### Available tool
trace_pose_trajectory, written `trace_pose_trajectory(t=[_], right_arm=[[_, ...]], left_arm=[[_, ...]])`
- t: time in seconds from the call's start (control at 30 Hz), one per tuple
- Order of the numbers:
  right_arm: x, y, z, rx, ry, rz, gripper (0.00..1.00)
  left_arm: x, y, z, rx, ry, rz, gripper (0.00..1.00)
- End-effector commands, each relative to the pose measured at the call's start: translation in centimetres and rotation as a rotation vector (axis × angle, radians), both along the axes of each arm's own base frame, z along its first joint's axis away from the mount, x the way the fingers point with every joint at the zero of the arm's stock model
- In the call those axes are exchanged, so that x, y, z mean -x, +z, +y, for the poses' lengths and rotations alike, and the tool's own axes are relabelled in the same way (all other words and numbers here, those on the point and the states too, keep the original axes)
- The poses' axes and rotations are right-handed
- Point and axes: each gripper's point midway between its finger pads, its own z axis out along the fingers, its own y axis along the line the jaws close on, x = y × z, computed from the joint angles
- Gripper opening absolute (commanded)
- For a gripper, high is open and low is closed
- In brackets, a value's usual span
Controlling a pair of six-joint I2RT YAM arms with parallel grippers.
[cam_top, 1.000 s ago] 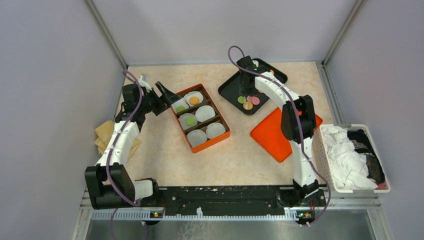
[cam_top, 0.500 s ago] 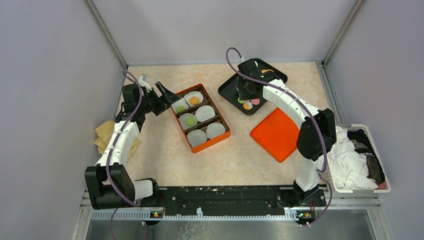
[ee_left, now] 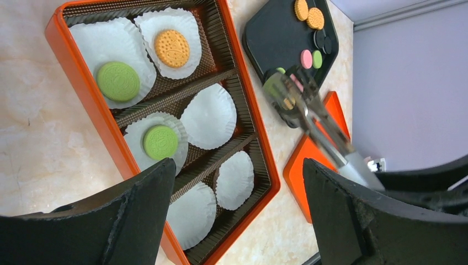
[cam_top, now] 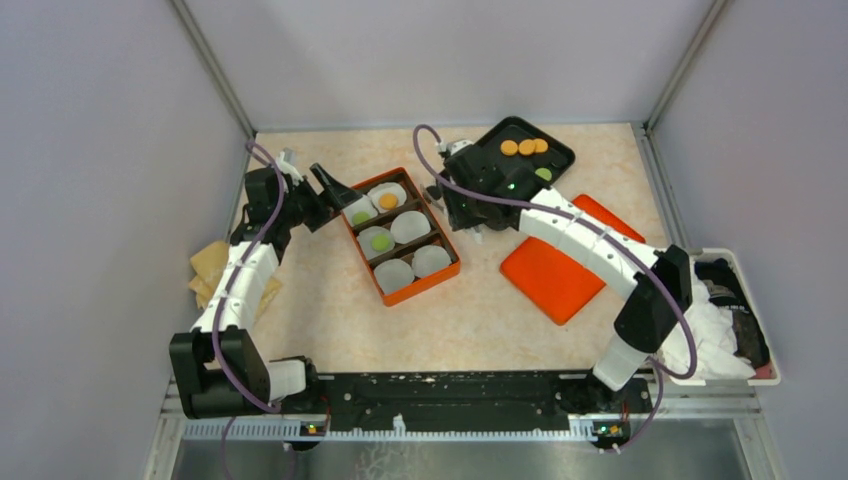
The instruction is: Pack the cookies
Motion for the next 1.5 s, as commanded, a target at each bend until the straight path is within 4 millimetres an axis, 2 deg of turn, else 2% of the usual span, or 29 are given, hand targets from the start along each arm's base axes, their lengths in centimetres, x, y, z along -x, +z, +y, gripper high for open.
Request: trace_pose_trajectory(t=[0.0, 0.2, 0.4, 0.47, 0.57, 0.8, 0.87, 1.0, 1.17, 1.47], right_arm=[[2.6, 1.9, 2.4, -0.073, 0.091, -0.026, 0.0], [4.1, 0.7, 4.6, -0.088, 0.141, 0.009, 0.0], [4.4, -1.4, 5.4, -0.08, 0.155, 0.057, 0.01], [4.4, -1.8, 5.6, -0.081, 0.155, 0.069, 0.08], [4.3, -2.2, 5.9, -0.082, 0.16, 0.078, 0.15], [4.0, -1.7, 6.2, -0.09, 0.158, 0.066, 0.27], [3.9, -1.6, 6.2, -0.089, 0.156, 0.059, 0.34], [3.8, -1.4, 6.3, -0.092, 0.155, 0.055, 0.35], [3.6, -1.3, 6.4, -0.096, 0.153, 0.05, 0.42], [3.1, -0.4, 6.3, -0.098, 0.134, 0.023, 0.42]], left_arm=[[-0.5, 2.6, 0.0, -0.006, 0.008, -0.075, 0.91], [-0.3, 2.7, 0.0, -0.011, 0.007, -0.078, 0.91], [-0.3, 2.7, 0.0, -0.012, 0.003, -0.082, 0.91], [-0.3, 2.7, 0.0, -0.013, 0.001, -0.08, 0.91], [-0.3, 2.6, 0.0, -0.015, 0.0, -0.079, 0.91], [-0.3, 2.7, 0.0, -0.017, -0.005, -0.083, 0.91], [-0.3, 2.7, 0.0, -0.016, -0.005, -0.084, 0.91], [-0.3, 2.7, -0.1, -0.015, -0.007, -0.085, 0.91], [-0.3, 3.0, -0.1, -0.017, -0.009, -0.095, 0.91], [-0.2, 3.2, -0.1, -0.021, -0.01, -0.102, 0.92]])
